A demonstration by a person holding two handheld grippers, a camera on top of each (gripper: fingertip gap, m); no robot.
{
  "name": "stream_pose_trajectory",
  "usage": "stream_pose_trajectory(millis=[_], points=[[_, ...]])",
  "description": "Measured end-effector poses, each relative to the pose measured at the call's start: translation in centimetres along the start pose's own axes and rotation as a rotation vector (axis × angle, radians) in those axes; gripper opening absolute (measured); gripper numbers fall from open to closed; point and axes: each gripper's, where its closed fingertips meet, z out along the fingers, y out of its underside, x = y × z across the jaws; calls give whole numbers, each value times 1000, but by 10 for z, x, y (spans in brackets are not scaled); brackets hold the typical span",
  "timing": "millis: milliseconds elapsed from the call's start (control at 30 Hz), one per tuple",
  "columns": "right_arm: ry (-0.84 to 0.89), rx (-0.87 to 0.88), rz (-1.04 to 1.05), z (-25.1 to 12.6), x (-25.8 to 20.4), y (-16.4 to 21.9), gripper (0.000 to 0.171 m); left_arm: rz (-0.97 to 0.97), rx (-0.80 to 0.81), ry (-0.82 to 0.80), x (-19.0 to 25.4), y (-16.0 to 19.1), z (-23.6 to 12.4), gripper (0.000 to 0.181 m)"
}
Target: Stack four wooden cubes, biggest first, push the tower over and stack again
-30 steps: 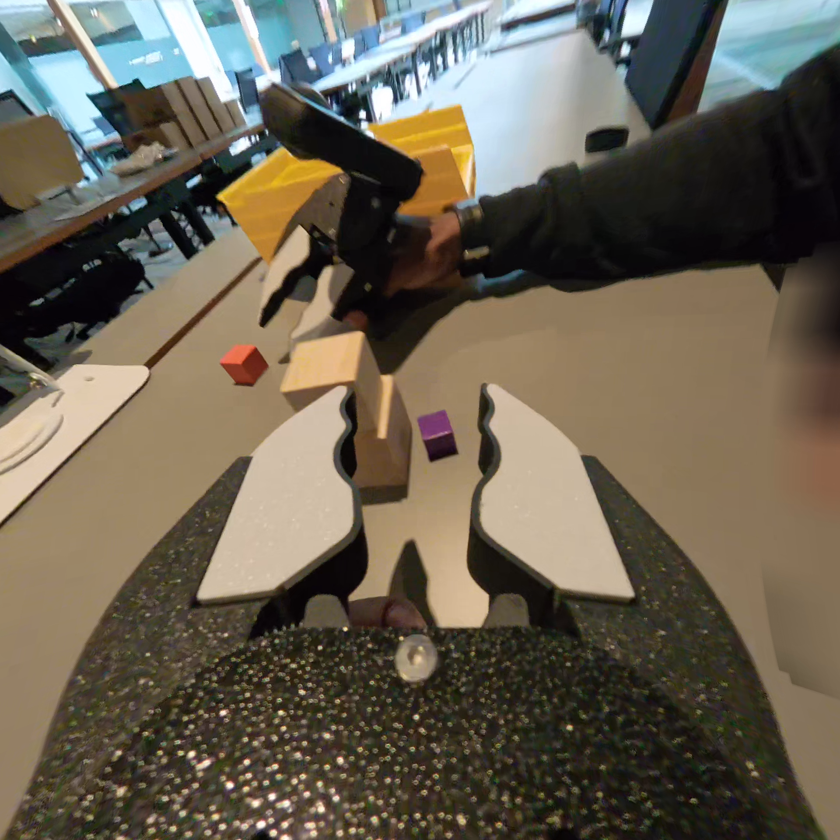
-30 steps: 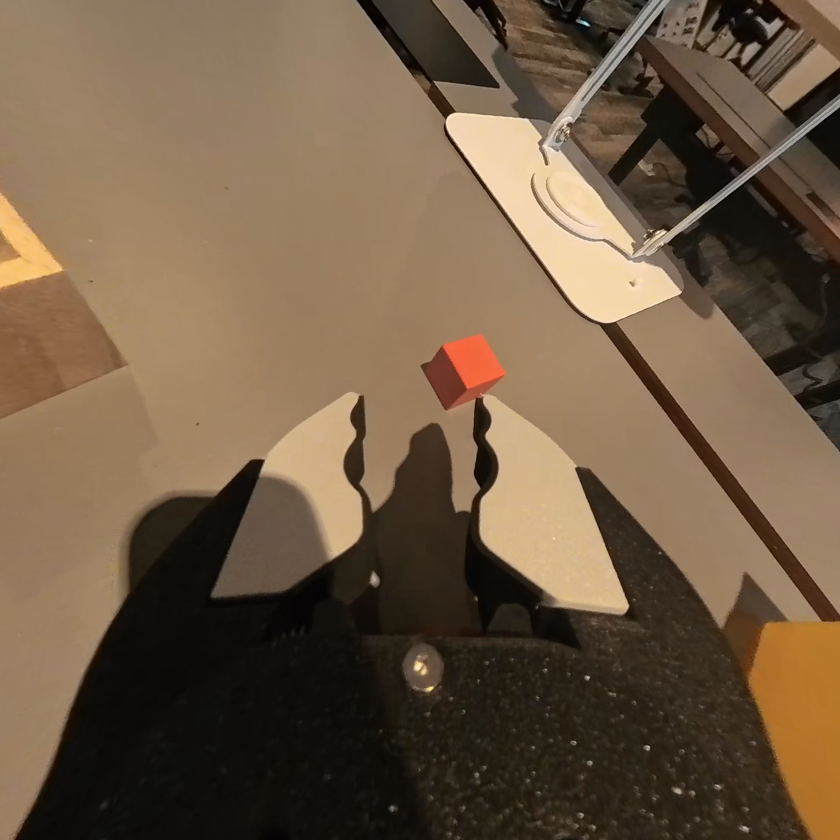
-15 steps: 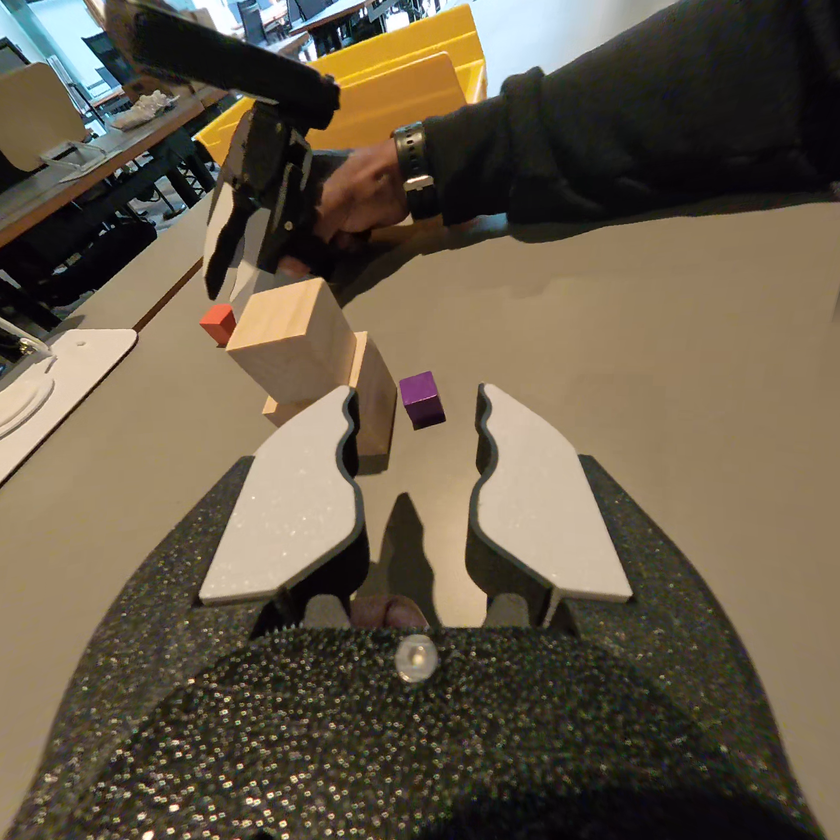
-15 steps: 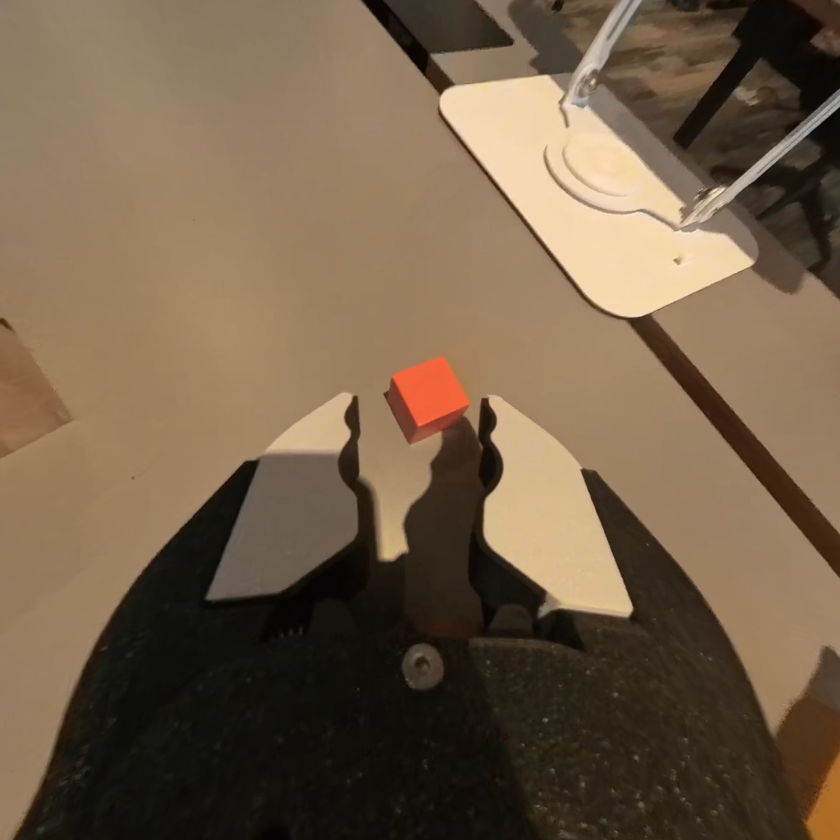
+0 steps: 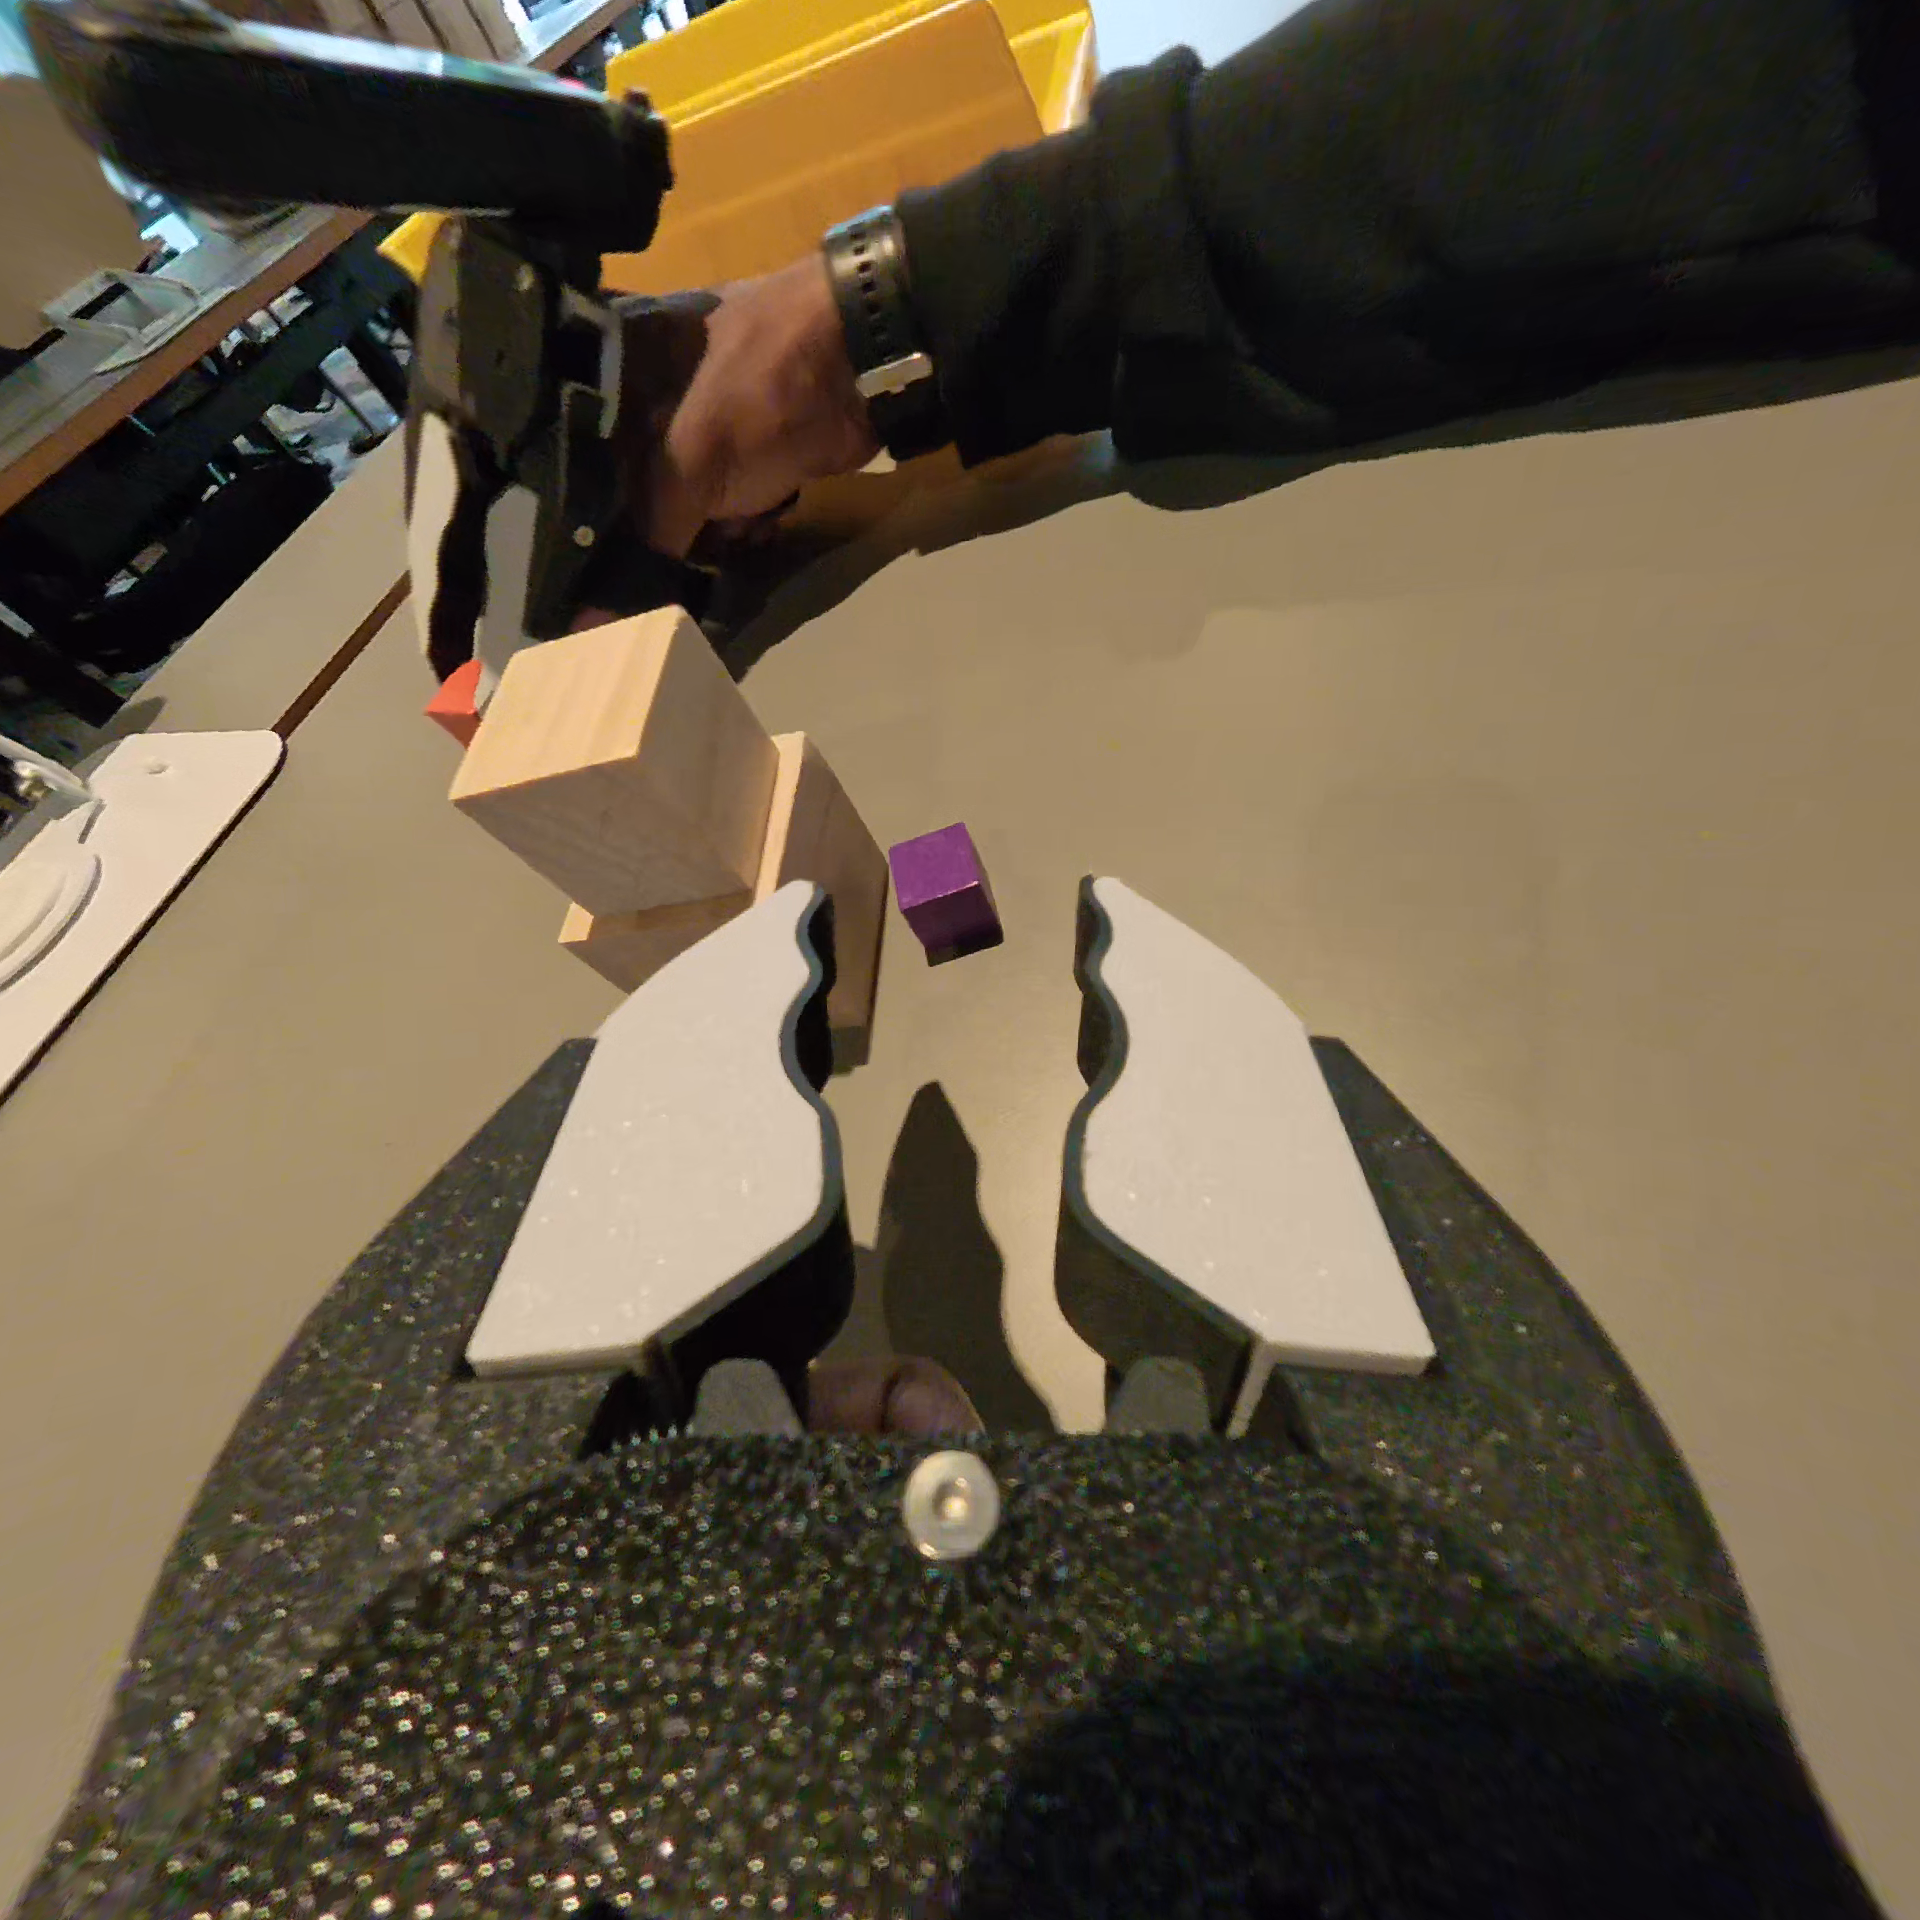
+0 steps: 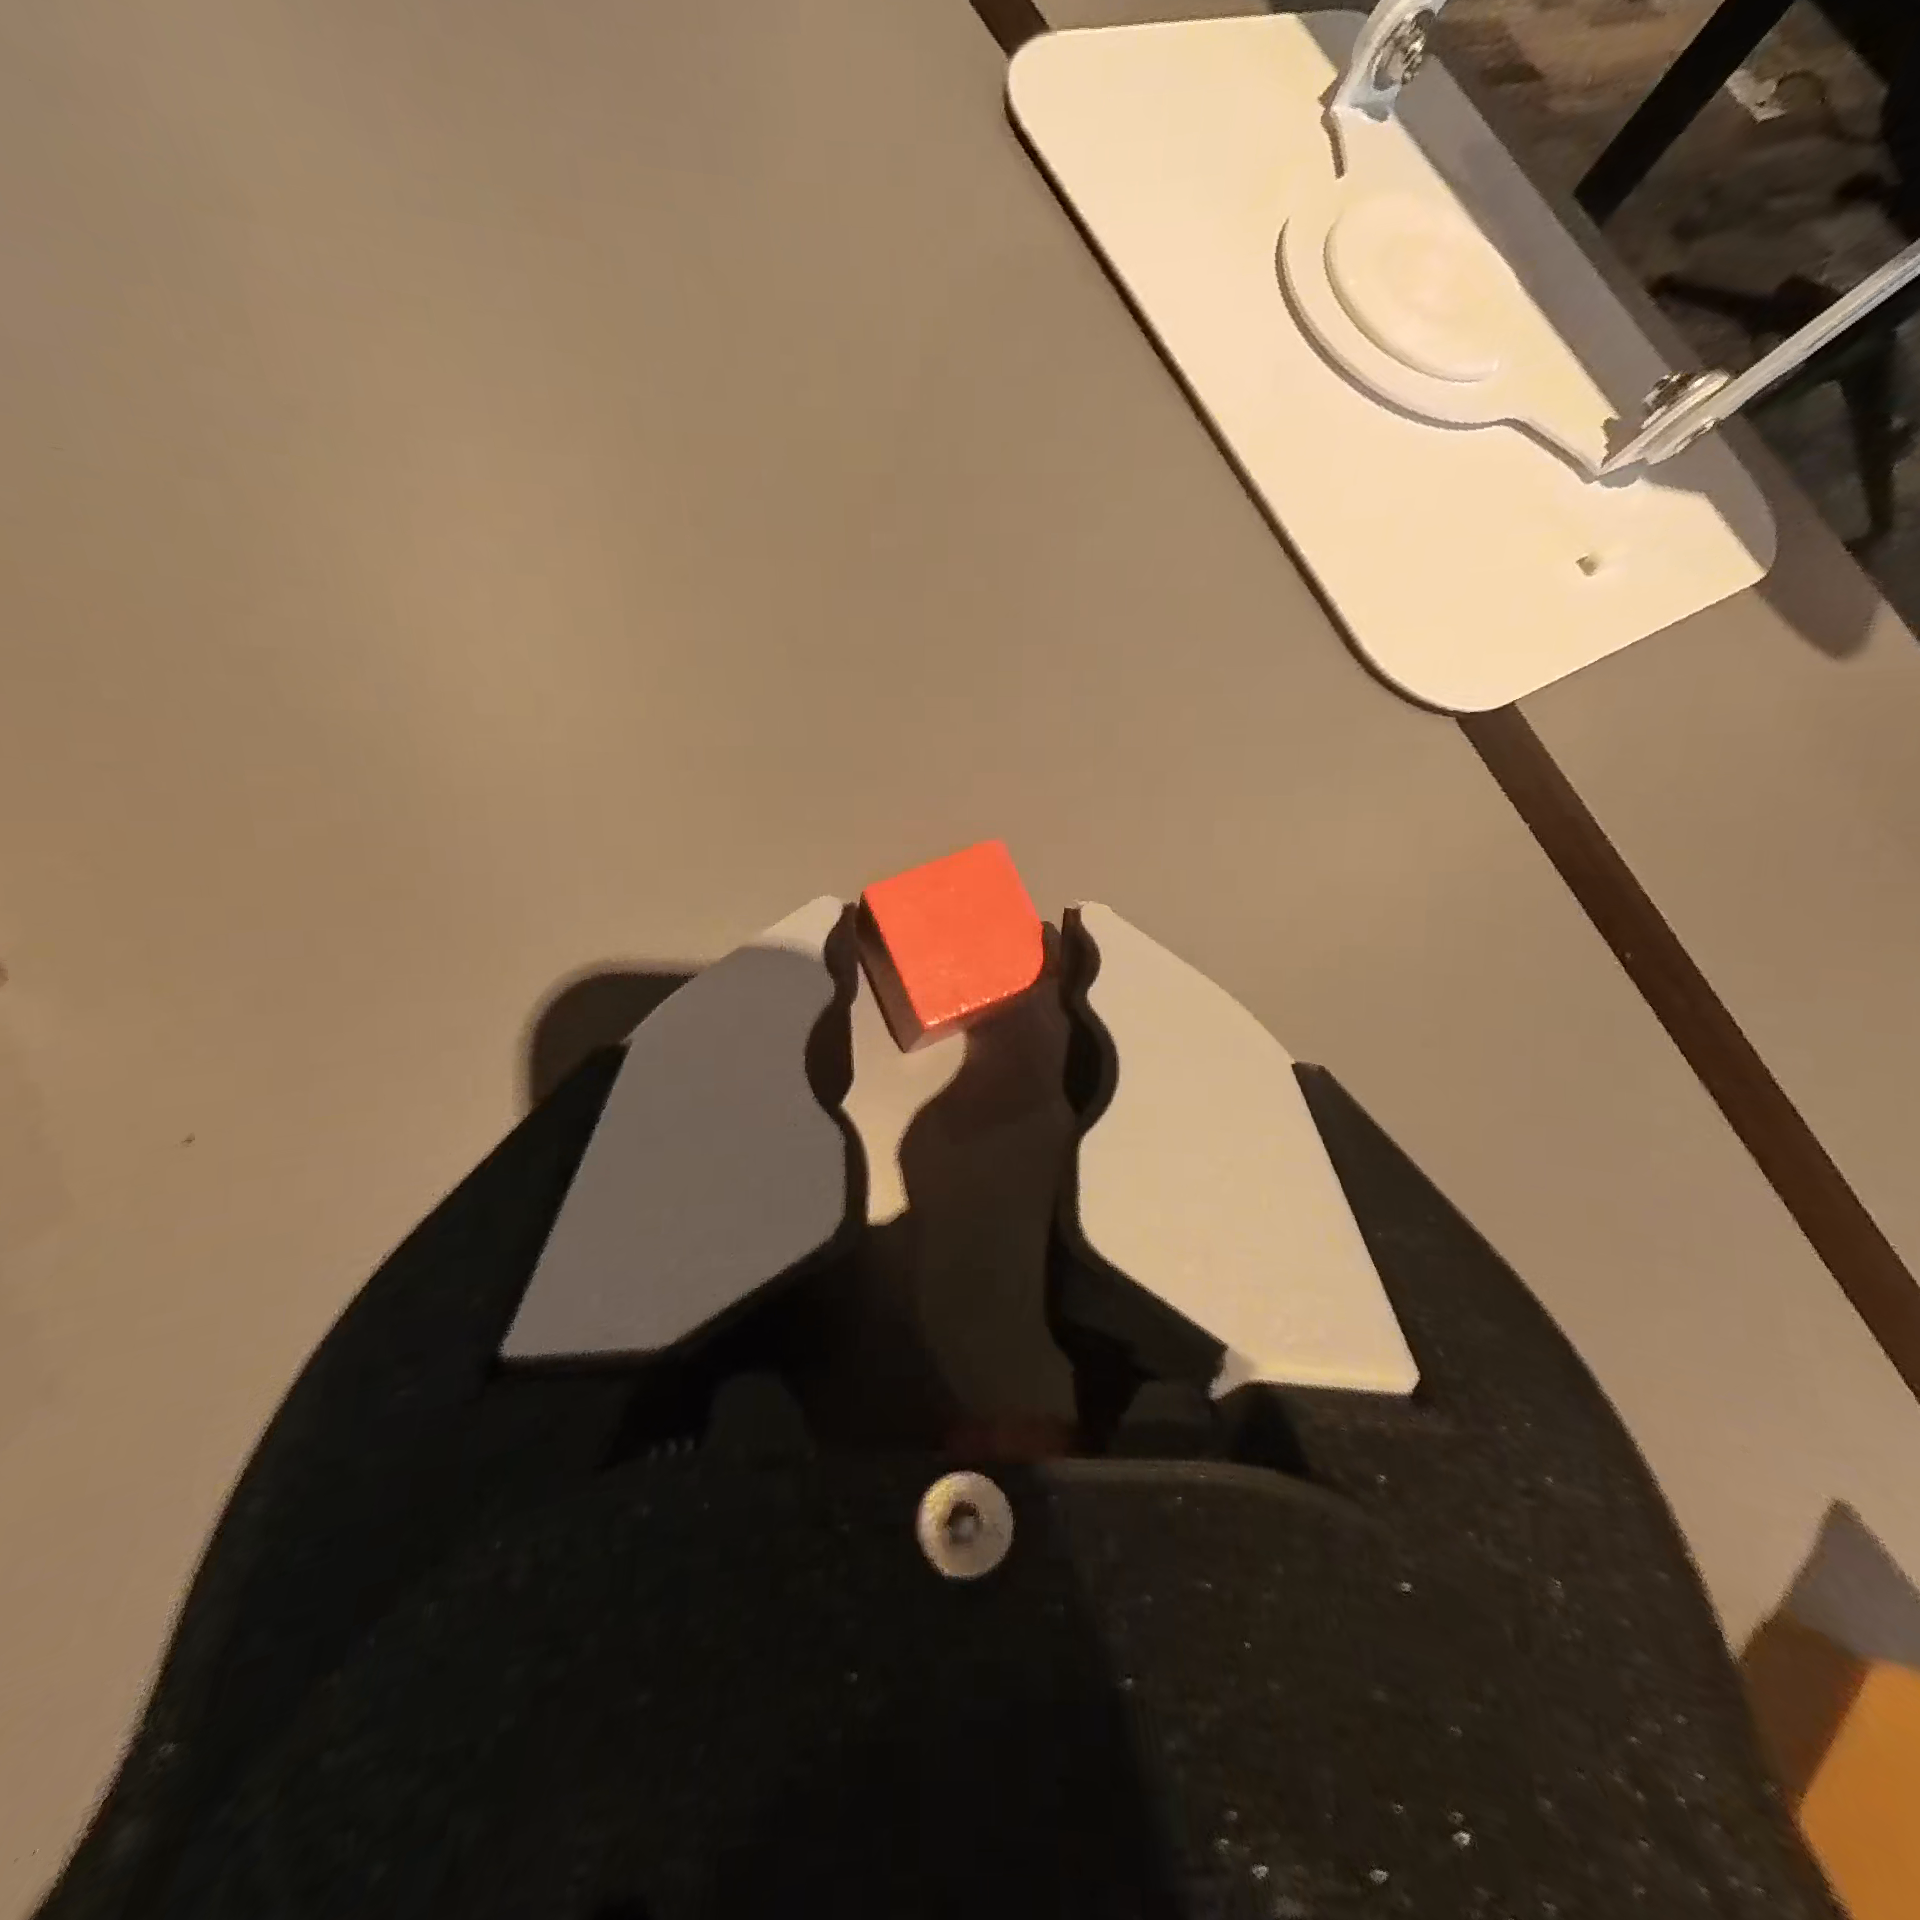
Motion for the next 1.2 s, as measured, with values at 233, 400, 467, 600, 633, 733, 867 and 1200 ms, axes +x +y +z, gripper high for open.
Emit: stream_pose_trajectory(millis=[233,400,467,600,633,733,867,1200], points=[[125,37,-64,-17,-7,3,37,-147,-4,-81,-4,-7,6,34],[175,40,-80,-25,-11,6,37,-214,-71,-120,6,-6,16,34],[182,41,-82,-26,-11,6,37,-220,-126,-139,6,-1,22,35],[186,42,-82,-25,-11,6,37,-200,-242,-200,1,12,33,35],[187,43,-84,-25,-11,6,37,-195,-258,-205,1,14,35,35],[185,42,-84,-25,-11,6,37,-187,-312,-217,-1,20,41,35],[186,44,-86,-25,-11,6,37,-216,-345,-221,-5,24,47,32],[207,49,-102,-27,-12,5,37,-219,-216,72,26,6,42,22]])
